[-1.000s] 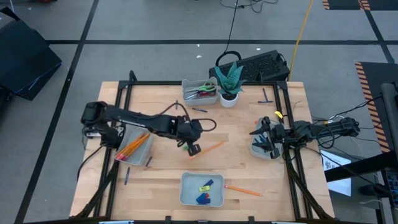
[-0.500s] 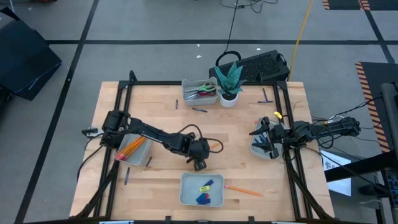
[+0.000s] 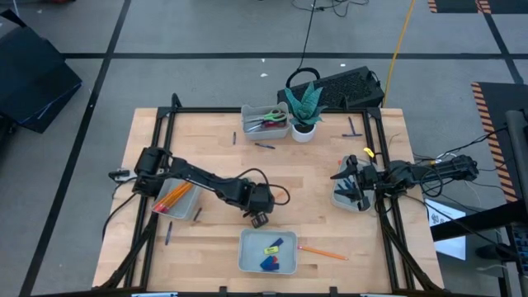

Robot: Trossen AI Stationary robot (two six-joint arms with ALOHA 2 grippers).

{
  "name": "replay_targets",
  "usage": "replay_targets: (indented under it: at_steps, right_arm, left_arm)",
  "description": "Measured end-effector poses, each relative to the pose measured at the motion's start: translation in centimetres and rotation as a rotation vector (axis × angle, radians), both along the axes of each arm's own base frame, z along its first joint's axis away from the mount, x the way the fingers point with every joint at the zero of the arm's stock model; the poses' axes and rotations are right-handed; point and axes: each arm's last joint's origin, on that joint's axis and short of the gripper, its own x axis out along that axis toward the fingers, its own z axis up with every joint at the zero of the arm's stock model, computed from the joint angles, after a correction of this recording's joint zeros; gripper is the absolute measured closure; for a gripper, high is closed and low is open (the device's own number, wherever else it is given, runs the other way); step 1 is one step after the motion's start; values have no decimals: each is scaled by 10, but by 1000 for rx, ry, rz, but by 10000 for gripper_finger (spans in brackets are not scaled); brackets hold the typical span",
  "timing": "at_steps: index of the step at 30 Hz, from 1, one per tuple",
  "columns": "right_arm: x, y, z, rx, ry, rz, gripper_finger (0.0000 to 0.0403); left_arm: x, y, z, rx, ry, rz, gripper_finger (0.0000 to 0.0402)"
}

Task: Sort crayons/erasers/pens/pencils in bins
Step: Put the orange pencil into the middle left gray bin

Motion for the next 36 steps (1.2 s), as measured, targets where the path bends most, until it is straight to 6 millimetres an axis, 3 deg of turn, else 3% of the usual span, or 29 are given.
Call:
replay_targets:
  at_steps: [4, 10, 15, 20, 28, 32, 36]
  right_arm:
    - [0, 0, 0, 0, -1, 0, 190]
    - [0, 0, 0, 0, -1, 0, 190]
    - [0, 0, 0, 0, -1, 0, 190]
    - [0, 0, 0, 0, 0, 0, 190]
    - [0, 0, 0, 0, -1, 0, 190]
    - [0, 0, 0, 0, -1, 0, 190]
    - [0, 0, 0, 0, -1, 0, 190]
  left_arm:
    - [0, 0, 0, -3, 1, 2, 386]
    - [0, -1, 6, -13, -19, -13, 375]
    - [-13, 0, 43, -35, -60, -24, 392]
    - [-56, 2, 87, -35, 60, 50, 381]
    - [-159, -12, 148, -84, 443, 334, 392]
    - [-187, -27, 160, -198, 413, 402, 384]
    - [-214, -34, 150, -175, 502, 499, 382]
